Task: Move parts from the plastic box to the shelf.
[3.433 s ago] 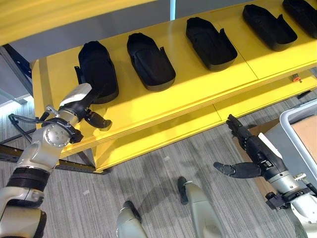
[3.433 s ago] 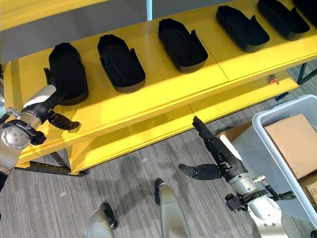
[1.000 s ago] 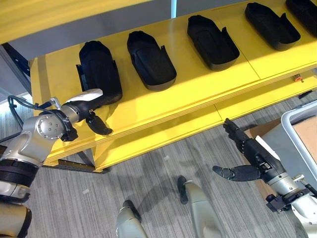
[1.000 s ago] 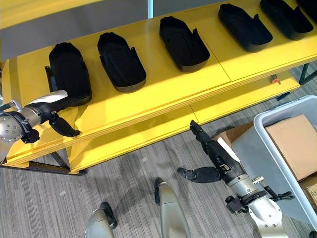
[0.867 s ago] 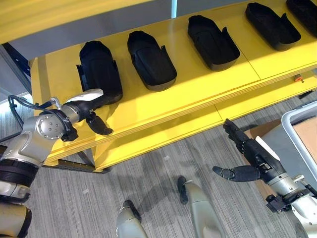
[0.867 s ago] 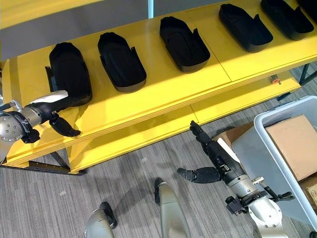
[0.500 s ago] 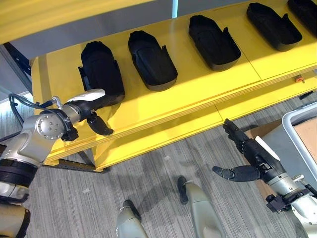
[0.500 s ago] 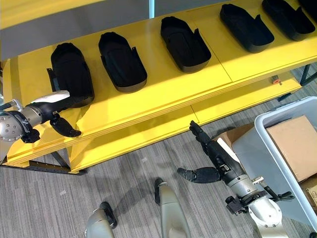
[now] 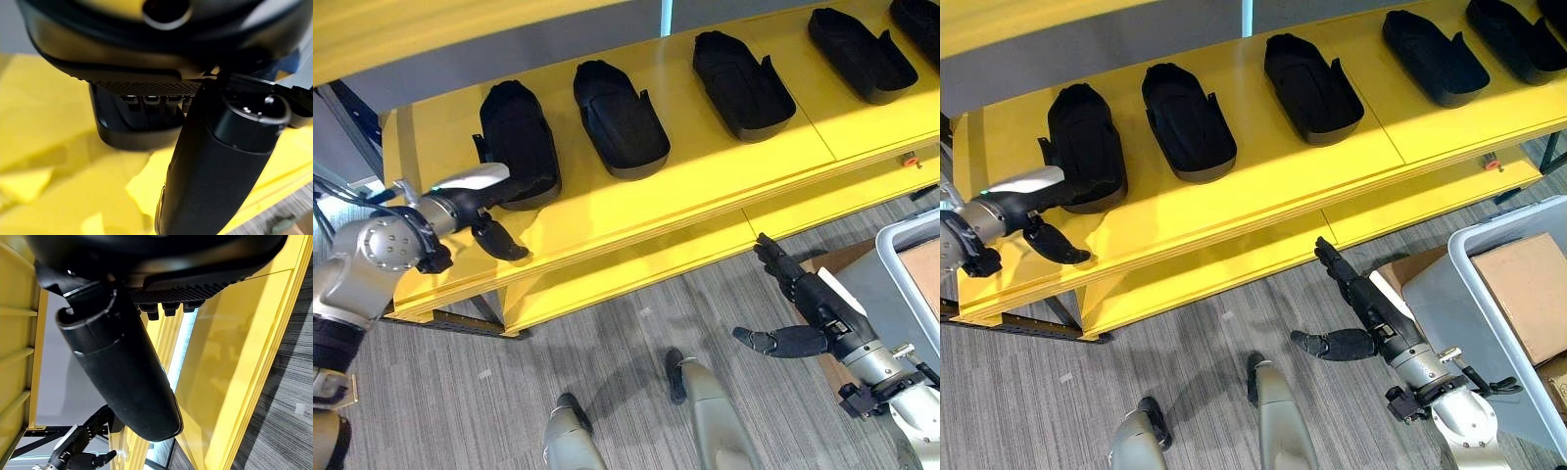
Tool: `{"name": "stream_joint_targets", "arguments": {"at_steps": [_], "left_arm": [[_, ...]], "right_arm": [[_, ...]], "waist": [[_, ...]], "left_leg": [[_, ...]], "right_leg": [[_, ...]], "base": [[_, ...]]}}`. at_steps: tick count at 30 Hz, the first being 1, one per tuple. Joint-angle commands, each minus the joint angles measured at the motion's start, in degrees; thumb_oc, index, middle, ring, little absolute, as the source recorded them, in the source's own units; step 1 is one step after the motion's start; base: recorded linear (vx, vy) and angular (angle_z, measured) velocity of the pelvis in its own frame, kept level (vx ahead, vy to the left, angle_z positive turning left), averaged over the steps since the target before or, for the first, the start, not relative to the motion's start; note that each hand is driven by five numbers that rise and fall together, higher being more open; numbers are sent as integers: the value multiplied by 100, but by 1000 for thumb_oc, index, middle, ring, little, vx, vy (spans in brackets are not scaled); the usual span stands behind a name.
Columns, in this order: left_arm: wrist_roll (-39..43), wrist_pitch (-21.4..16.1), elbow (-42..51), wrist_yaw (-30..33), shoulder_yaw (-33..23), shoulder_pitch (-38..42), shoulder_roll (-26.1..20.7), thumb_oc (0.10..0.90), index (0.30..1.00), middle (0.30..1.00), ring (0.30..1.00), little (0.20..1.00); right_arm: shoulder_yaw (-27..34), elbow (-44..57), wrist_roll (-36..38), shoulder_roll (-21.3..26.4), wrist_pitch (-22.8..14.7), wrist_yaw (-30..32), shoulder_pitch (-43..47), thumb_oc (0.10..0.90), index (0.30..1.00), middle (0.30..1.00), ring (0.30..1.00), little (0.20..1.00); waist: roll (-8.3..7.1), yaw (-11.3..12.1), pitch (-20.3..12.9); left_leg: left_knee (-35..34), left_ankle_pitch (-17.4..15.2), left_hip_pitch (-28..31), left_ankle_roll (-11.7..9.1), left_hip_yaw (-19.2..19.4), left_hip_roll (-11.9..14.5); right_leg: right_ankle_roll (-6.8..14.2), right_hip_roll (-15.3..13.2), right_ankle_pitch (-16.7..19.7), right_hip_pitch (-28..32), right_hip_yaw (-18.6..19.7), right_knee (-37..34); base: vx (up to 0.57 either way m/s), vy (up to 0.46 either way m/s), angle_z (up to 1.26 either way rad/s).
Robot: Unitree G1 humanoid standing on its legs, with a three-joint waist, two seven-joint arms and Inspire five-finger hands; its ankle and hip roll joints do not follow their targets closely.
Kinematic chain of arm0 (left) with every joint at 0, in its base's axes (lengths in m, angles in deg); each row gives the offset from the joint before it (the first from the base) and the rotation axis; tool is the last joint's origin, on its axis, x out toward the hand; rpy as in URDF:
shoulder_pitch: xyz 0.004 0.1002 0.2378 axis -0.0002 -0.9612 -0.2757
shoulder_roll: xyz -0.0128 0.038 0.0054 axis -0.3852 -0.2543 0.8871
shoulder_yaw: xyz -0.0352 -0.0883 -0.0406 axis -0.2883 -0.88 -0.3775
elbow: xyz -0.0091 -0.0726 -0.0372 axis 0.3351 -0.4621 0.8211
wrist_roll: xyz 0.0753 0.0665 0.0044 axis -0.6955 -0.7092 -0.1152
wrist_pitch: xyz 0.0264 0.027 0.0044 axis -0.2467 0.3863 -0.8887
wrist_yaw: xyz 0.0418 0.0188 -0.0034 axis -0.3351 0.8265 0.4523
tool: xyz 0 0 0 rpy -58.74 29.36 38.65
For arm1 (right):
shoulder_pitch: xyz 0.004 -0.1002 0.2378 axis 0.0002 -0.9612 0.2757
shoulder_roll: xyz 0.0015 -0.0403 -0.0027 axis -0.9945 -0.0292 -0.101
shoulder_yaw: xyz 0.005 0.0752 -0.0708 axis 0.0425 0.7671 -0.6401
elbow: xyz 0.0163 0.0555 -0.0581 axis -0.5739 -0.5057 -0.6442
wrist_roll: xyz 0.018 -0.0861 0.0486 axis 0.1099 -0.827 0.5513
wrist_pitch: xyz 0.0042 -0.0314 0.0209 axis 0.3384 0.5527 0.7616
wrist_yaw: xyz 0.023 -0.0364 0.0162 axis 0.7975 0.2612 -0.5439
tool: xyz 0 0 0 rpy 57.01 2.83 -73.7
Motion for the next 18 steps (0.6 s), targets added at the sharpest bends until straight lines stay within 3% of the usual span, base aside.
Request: {"name": "stream_joint_targets", "arguments": {"at_steps": [1, 9, 15, 18], "left_arm": [[577, -287, 545, 504, -959, -89, -377, 900, 1000, 1000, 1000, 1000], [1234, -472, 891, 777, -1810, -997, -239, 900, 1000, 1000, 1000, 1000], [2282, -779, 1297, 927, -2791, -2328, 524, 900, 1000, 1000, 1000, 1000], [2911, -894, 1687, 852, -3119, -3157, 1218, 900, 1000, 1000, 1000, 1000]], "right_arm": [[339, 388, 410, 15, -549, 81, 68, 900, 1000, 1000, 1000, 1000], [372, 367, 383, -25, -670, 137, 160, 900, 1000, 1000, 1000, 1000], [358, 390, 339, -101, -848, 186, 308, 900, 1000, 1000, 1000, 1000], [255, 383, 250, -88, -915, 265, 476, 900, 1000, 1000, 1000, 1000]], "waist": [[153, -84, -435], [171, -20, -470], [185, 55, -500], [210, 65, -536]], "left_leg": [[-62, 422, -294, 350, -343, -51], [-112, 425, -203, 347, -343, -55], [-302, 505, -11, 345, -359, -55], [-578, 620, 282, 342, -334, -40]], "right_leg": [[466, -344, 78, 488, 142, -55], [472, -344, 93, 591, 147, -122], [464, -327, 108, 795, 127, -246], [446, -267, 126, 1053, 112, -407]], "base": [[0, 0, 0], [0, 3, 1], [2, 1, 2], [40, -5, 1]]}}
